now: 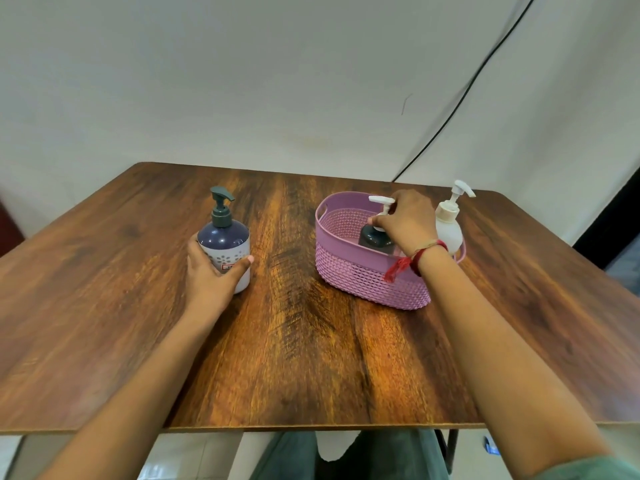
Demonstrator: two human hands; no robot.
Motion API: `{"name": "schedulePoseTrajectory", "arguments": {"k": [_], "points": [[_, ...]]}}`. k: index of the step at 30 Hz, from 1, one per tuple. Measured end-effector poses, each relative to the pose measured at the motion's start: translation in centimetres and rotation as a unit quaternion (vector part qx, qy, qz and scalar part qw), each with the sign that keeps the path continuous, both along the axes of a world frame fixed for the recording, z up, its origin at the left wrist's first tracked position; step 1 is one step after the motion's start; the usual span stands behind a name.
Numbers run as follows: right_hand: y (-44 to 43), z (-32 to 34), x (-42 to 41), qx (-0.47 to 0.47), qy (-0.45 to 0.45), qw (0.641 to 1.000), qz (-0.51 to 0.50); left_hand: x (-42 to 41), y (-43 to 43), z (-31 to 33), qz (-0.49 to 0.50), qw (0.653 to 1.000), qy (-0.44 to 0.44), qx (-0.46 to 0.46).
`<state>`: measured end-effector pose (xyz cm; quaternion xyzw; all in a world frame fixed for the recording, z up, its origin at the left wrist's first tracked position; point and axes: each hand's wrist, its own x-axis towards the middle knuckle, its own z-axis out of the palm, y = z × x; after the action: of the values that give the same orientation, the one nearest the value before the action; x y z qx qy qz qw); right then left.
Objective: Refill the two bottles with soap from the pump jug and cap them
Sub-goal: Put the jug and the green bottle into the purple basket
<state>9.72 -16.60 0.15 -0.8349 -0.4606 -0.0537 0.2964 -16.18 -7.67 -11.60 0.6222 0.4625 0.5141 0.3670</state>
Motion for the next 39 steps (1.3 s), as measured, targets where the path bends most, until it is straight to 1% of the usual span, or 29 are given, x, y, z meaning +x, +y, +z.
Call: {"name": "schedulePoseTrajectory", "arguments": {"k": [3, 5, 10, 12, 16, 20, 23, 25, 29, 32, 35, 39], "points": [[-0.2, 0.0, -0.3, -0.006, -0.009, 1.0, -0.005, -0.1, 0.0, 0.0, 0.0, 1.0, 0.0, -0.002], [-0.5, 0.1, -0.8, 0.009, -0.018, 1.0, -0.004, -0.1, -0.1, 0.1, -0.001, 1.0, -0.002, -0.004], [-2.8, -0.4, -3.0, 0.109, -0.019, 0.992, 0.058, 0.1, -0.6, 0.4, 0.007, 0.999, -0.034, -0.019], [-3.7, -1.0, -3.9, 0.141, -0.013, 0.986, 0.093, 0.2, -0.9, 1.0, -0.005, 0.999, -0.051, -0.013], [-4.3, -2.2, -4.5, 0.19, 0.004, 0.969, 0.16, 0.9, -1.2, 4.2, -0.043, 0.994, -0.101, 0.01], [-4.8, -2.4, -3.9, 0.233, 0.036, 0.958, 0.161, 3.6, -1.2, 8.4, -0.068, 0.987, -0.141, 0.032], [-5.3, -2.3, -3.2, 0.262, 0.063, 0.949, 0.166, 6.5, -1.2, 10.5, -0.107, 0.98, -0.163, 0.045], [-5.4, -2.4, -2.9, 0.275, 0.085, 0.942, 0.172, 8.2, -1.1, 11.3, -0.132, 0.977, -0.157, 0.055], [-5.9, -2.4, -1.9, 0.291, 0.088, 0.937, 0.173, 11.2, -0.4, 12.4, -0.156, 0.978, -0.123, 0.062], [-6.7, -2.2, -1.1, 0.309, 0.097, 0.932, 0.165, 12.8, -0.1, 12.2, -0.17, 0.981, -0.08, 0.049], [-7.9, -1.9, 0.1, 0.35, 0.099, 0.921, 0.14, 14.0, 0.4, 11.4, -0.196, 0.979, -0.038, 0.027], [-9.6, -2.0, 2.0, 0.433, 0.108, 0.892, 0.077, 14.8, 1.8, 10.3, -0.226, 0.972, 0.05, 0.026]]}}
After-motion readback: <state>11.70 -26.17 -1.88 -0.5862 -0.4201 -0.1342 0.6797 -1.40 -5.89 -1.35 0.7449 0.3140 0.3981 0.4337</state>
